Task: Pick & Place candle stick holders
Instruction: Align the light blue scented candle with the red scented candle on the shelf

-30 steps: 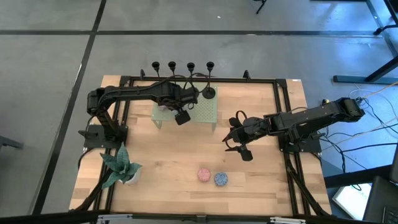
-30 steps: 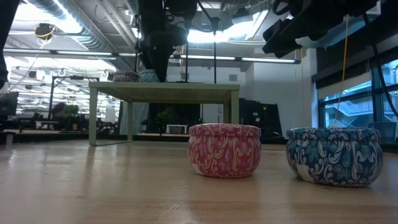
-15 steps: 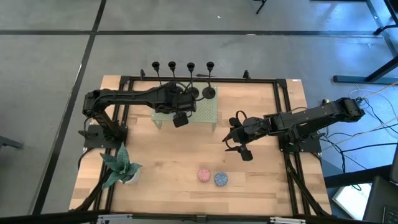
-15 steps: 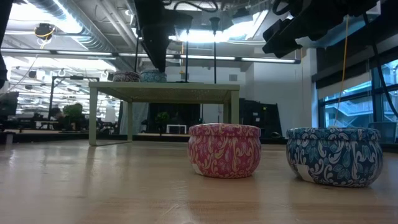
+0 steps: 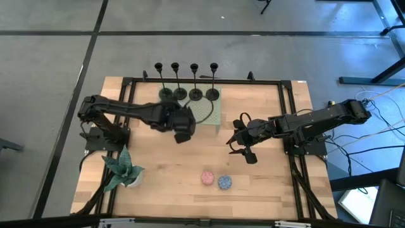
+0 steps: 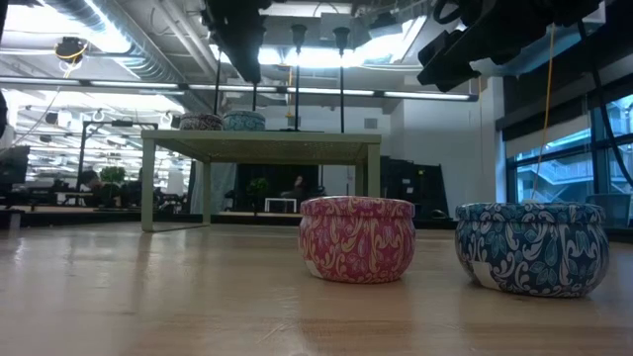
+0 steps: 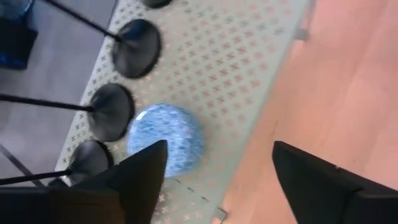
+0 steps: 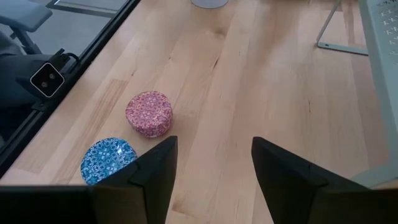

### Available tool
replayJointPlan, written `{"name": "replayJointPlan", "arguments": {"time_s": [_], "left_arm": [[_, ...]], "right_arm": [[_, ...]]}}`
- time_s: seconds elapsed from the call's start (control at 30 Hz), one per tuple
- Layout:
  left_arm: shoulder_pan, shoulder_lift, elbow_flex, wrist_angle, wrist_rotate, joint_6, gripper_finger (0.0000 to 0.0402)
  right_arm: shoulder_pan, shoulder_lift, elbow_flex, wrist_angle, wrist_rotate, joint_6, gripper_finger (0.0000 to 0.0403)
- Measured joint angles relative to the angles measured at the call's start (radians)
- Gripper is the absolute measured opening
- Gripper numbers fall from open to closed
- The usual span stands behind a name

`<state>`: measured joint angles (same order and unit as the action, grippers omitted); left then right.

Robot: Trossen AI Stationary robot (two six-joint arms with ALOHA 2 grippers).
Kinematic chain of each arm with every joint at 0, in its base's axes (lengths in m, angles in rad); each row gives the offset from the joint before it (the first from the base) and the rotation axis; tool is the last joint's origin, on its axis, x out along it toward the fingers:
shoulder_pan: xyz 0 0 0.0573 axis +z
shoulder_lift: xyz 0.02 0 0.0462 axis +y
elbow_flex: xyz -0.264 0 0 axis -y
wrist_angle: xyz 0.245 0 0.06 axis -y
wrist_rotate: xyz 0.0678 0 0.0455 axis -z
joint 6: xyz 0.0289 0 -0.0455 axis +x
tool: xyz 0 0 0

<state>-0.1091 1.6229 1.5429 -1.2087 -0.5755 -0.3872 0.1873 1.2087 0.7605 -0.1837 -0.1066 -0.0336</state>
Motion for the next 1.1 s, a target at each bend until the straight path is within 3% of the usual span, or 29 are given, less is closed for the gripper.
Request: {"name": "replayJointPlan", "arguments": {"time_s": [0.27, 0.5, 0.67, 0.8, 1.1], "left_arm": [[-0.061, 0.013, -0.001, -0.009, -0.020, -0.022, 0.0152], [-0.020, 0.013, -0.001, -0.017, -0.007, -0.022, 0.0012], [0.031, 0.014, -0.077, 0.020, 0.067, -0.022, 0.0002], [0.053, 0.014, -0.141, 0.039, 0.039, -0.022, 0.0002], [0.087, 0.014, -0.144, 0.098, 0.036, 0.032, 0.0002]], "right_arm": [[0.000, 0.000, 0.000, 0.000, 0.000, 0.003, 0.0211], [0.000, 0.000, 0.000, 0.000, 0.000, 0.004, 0.0211], [0.000, 0.000, 0.000, 0.000, 0.000, 0.006, 0.0211], [0.000, 0.000, 0.000, 0.000, 0.000, 0.006, 0.0211], [0.000, 0.000, 0.000, 0.000, 0.000, 0.000, 0.0211]]}}
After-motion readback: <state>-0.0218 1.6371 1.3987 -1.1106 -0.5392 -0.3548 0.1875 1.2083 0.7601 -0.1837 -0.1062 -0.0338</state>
